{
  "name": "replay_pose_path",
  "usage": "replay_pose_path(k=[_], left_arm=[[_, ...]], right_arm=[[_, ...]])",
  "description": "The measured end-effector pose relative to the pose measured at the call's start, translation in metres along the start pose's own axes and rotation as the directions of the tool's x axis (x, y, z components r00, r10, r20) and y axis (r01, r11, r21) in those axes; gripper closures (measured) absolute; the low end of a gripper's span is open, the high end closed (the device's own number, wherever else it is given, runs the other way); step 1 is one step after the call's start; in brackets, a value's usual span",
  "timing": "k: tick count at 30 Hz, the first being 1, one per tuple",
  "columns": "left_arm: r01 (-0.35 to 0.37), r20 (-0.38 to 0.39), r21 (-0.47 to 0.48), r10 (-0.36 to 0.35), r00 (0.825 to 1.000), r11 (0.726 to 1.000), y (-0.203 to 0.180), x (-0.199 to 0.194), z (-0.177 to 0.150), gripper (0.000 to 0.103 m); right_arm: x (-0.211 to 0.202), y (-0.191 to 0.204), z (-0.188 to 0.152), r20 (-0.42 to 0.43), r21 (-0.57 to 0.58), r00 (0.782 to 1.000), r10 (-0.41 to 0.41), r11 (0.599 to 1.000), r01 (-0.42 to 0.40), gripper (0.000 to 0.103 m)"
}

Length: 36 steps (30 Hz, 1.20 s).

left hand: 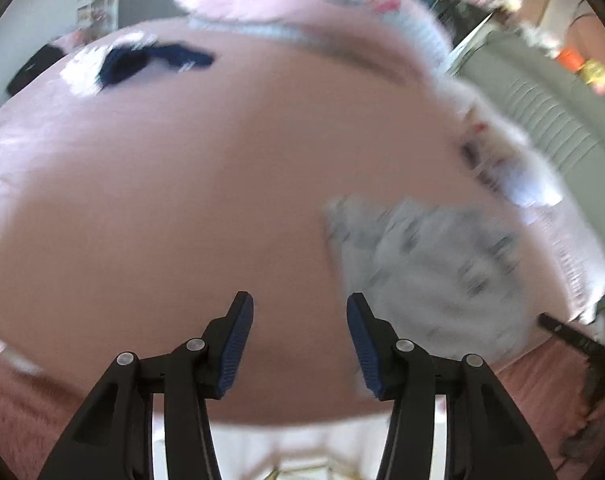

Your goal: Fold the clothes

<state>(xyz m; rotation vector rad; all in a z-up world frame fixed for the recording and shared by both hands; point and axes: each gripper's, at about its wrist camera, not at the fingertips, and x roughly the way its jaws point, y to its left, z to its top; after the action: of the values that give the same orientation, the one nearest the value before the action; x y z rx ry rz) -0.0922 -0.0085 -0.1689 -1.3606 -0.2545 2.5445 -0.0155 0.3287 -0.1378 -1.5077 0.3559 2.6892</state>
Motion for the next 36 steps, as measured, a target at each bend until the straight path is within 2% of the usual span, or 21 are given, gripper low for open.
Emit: replay_pose_path(k=[2, 4, 5, 7, 8, 9, 11, 12, 13, 15, 17, 18, 20, 21, 22, 24, 27, 30, 34, 35, 36], left_arm=[[0.018, 0.027, -0.010, -0.018, 0.999, 1.000, 0.003, -0.004, 0.005, 0.058], [0.035, 0.042, -0.025, -0.033, 0.999, 0.999, 0.007, -0.006, 0.008, 0.058], [0.040, 0.040, -0.038, -0.039, 0.998, 0.998, 0.011, -0.005, 0.008, 0.058], [0.052, 0.035, -0.064, -0.050, 0.998, 0.997, 0.018, -0.003, 0.008, 0.057], [0.058, 0.033, -0.077, -0.055, 0.998, 0.995, 0.021, -0.002, 0.008, 0.055], [0.063, 0.030, -0.090, -0.061, 0.998, 0.994, 0.025, -0.001, 0.007, 0.055], [0.074, 0.026, -0.115, -0.072, 0.997, 0.991, 0.031, 0.000, 0.007, 0.056], [0.080, 0.024, -0.128, -0.078, 0.997, 0.989, 0.035, 0.001, 0.007, 0.056], [0.085, 0.022, -0.141, -0.083, 0.996, 0.986, 0.038, 0.002, 0.007, 0.056], [0.096, 0.019, -0.167, -0.094, 0.995, 0.981, 0.045, 0.004, 0.006, 0.055], [0.116, 0.009, -0.188, -0.117, 0.993, 0.975, 0.049, 0.008, 0.005, 0.055], [0.134, -0.001, -0.195, -0.137, 0.991, 0.972, 0.048, 0.011, 0.002, 0.055], [0.121, -0.018, -0.194, -0.127, 0.992, 0.973, 0.048, 0.025, -0.002, 0.055], [0.122, -0.012, -0.200, -0.127, 0.992, 0.972, 0.048, 0.029, -0.003, 0.053], [0.133, -0.007, -0.206, -0.137, 0.990, 0.969, 0.048, 0.032, -0.002, 0.049], [0.160, 0.000, -0.218, -0.164, 0.986, 0.963, 0.051, 0.038, 0.002, 0.034], [0.147, 0.001, -0.156, -0.149, 0.989, 0.977, 0.034, 0.050, 0.000, 0.024], [0.084, 0.002, -0.084, -0.085, 0.996, 0.993, 0.016, 0.054, 0.002, 0.021], [0.050, -0.001, -0.034, -0.050, 0.999, 0.998, 0.009, 0.052, 0.000, 0.021], [0.052, -0.004, -0.016, -0.052, 0.999, 0.999, 0.004, 0.054, 0.003, 0.033], [0.057, -0.004, -0.010, -0.057, 0.998, 0.998, 0.002, 0.054, 0.004, 0.065]], right_arm=[[-0.002, 0.018, 0.002, 0.017, -0.074, 0.998, 0.060, 0.996, -0.059, 0.047], [0.003, 0.035, 0.000, -0.004, -0.148, 0.998, 0.070, 0.987, -0.070, 0.047], [0.007, 0.044, -0.001, -0.020, -0.188, 0.998, 0.061, 0.980, -0.063, 0.047], [0.018, 0.050, -0.013, -0.051, -0.239, 0.997, -0.052, 0.970, 0.038, 0.047], [0.022, 0.044, -0.012, -0.057, -0.220, 0.993, -0.103, 0.972, 0.088, 0.045], [0.022, 0.034, -0.012, -0.069, -0.165, 0.993, -0.097, 0.983, 0.084, 0.040], [0.016, 0.019, -0.011, -0.066, -0.080, 0.995, -0.069, 0.995, 0.063, 0.040], [0.009, 0.013, -0.009, -0.037, -0.051, 0.995, -0.092, 0.995, 0.090, 0.040], [0.003, 0.008, -0.007, -0.012, -0.025, 0.997, -0.072, 0.997, 0.071, 0.040], [-0.004, 0.001, -0.002, 0.012, 0.038, 0.997, 0.083, 0.996, -0.083, 0.038], [0.007, 0.000, 0.003, -0.044, 0.061, 0.971, 0.234, 0.971, -0.231, 0.037], [0.017, 0.003, 0.005, -0.090, 0.064, 0.955, 0.283, 0.958, -0.278, 0.037], [0.031, 0.012, 0.008, -0.152, 0.027, 0.950, 0.273, 0.962, -0.272, 0.037], [0.035, 0.017, 0.012, -0.154, -0.009, 0.953, 0.261, 0.964, -0.266, 0.037], [0.039, 0.021, 0.014, -0.156, -0.042, 0.955, 0.251, 0.964, -0.261, 0.037], [0.043, 0.028, 0.019, -0.168, -0.057, 0.947, 0.274, 0.956, -0.287, 0.035], [0.058, 0.030, 0.030, -0.159, -0.073, 0.942, 0.295, 0.948, -0.309, 0.033], [0.066, 0.041, 0.024, -0.098, -0.113, 0.958, 0.269, 0.954, -0.279, 0.033], [0.070, 0.058, 0.020, -0.048, -0.192, 0.980, 0.194, 0.961, -0.200, 0.037], [0.069, 0.062, 0.018, -0.040, -0.216, 0.982, 0.182, 0.958, -0.187, 0.042], [0.068, 0.061, 0.021, -0.039, -0.218, 0.979, 0.199, 0.955, -0.203, 0.052]])
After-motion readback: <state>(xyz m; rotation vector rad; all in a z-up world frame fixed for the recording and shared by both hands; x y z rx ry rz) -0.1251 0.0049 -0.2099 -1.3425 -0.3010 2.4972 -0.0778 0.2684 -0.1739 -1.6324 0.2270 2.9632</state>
